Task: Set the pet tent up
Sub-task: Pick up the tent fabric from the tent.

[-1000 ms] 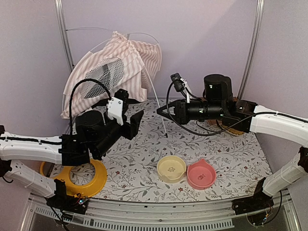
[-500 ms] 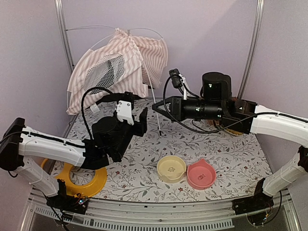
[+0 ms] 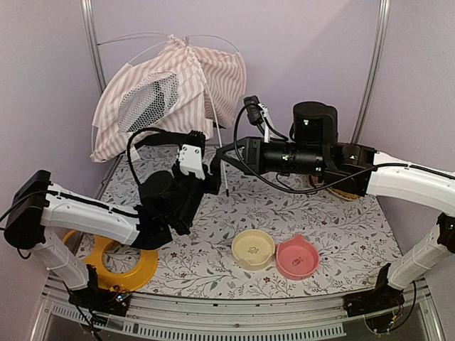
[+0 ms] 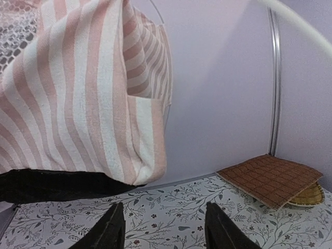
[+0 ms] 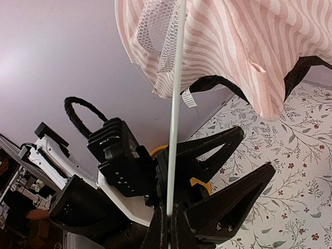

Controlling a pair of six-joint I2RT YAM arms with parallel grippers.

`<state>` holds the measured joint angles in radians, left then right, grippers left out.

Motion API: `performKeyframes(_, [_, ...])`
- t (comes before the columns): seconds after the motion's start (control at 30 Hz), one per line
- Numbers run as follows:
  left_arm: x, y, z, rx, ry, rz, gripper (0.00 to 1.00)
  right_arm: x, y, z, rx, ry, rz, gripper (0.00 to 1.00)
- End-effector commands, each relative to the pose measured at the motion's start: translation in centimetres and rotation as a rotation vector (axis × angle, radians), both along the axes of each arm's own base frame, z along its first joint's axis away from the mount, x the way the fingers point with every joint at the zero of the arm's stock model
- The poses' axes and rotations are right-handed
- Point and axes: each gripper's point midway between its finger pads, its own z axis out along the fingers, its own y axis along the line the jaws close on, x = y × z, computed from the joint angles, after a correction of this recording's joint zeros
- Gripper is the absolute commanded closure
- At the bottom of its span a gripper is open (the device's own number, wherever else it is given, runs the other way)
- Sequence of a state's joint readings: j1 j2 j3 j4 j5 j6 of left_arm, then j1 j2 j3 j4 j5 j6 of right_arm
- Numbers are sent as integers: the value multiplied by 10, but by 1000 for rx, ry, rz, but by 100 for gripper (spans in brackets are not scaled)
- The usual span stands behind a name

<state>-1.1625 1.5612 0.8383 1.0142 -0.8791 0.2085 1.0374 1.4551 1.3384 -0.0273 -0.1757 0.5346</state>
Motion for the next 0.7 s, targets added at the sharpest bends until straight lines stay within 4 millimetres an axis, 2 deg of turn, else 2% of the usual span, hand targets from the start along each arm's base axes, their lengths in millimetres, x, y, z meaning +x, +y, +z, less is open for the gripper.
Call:
performKeyframes(0.0, [17, 12, 21, -49, -28, 86, 49, 3, 1, 43, 107, -81, -34, 100])
performKeyframes(0.13, [25, 13, 22, -49, -26, 117, 50, 1, 3, 43, 106, -77, -32, 100])
performKeyframes(0.27, [28, 11, 22, -44, -26, 120, 56, 2, 3, 41, 103, -73, -42, 100])
performKeyframes(0.5, [32, 15, 22, -48, -24, 120, 69, 3, 3, 44, 100, -80, -49, 100])
performKeyframes(0.67, [38, 22, 22, -67, -10, 106, 84, 3, 2, 45, 95, -88, -51, 100])
